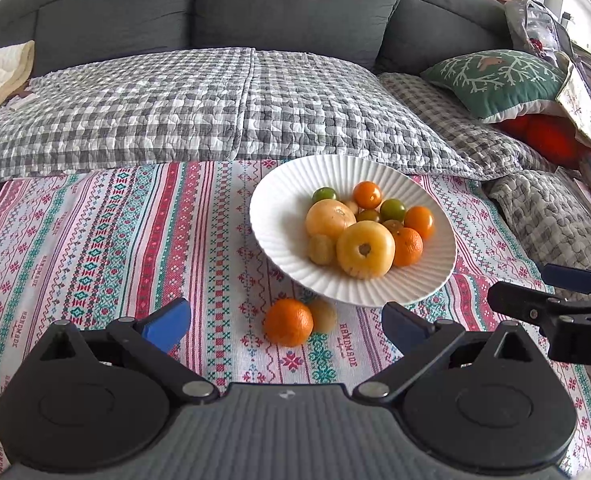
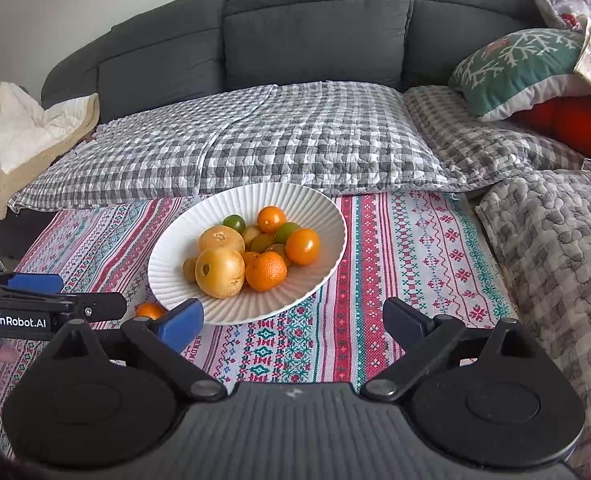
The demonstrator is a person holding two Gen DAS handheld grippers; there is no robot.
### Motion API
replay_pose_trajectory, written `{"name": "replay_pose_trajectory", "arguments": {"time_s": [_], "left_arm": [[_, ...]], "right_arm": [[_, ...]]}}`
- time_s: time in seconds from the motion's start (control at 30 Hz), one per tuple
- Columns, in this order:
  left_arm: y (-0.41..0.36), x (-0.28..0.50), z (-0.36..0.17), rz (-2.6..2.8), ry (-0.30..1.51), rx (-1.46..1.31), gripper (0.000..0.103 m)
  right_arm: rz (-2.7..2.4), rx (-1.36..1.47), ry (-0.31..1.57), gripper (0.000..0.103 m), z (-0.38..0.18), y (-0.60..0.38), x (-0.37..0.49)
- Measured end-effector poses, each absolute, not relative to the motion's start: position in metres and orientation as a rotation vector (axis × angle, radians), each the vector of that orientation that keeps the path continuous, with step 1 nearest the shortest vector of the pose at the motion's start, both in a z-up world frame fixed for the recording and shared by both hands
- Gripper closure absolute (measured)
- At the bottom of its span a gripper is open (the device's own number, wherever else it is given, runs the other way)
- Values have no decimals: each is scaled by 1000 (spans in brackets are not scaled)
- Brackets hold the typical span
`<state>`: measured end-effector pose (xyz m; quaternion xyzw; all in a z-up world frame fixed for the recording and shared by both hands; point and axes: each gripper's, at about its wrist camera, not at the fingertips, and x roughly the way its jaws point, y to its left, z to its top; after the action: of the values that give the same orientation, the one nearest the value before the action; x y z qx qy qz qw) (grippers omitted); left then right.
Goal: Organize fruits
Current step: 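Lift both tools out of the plate back over the last fruits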
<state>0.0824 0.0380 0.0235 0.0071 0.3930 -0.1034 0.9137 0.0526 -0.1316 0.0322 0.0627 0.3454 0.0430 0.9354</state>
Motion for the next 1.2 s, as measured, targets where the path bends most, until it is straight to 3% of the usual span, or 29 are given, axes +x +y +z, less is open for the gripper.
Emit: {"name": "replay_pose_trajectory", "arguments": {"time_s": [0.53,0.87,1.07,1.2], "left_arm": [[54,66,-15,-199,886,29,1],[56,68,-31,-220,813,104,1],[51,76,-34,-213,772,124,10],[43,82,-36,-223,758,129,24]], "right_arm": [[120,78,768,2,10,-119,38],[101,109,810,1,0,-121,42],[91,60,831,1,-12,-115,43],[110,-19,831,1,-18,-107,44]]}}
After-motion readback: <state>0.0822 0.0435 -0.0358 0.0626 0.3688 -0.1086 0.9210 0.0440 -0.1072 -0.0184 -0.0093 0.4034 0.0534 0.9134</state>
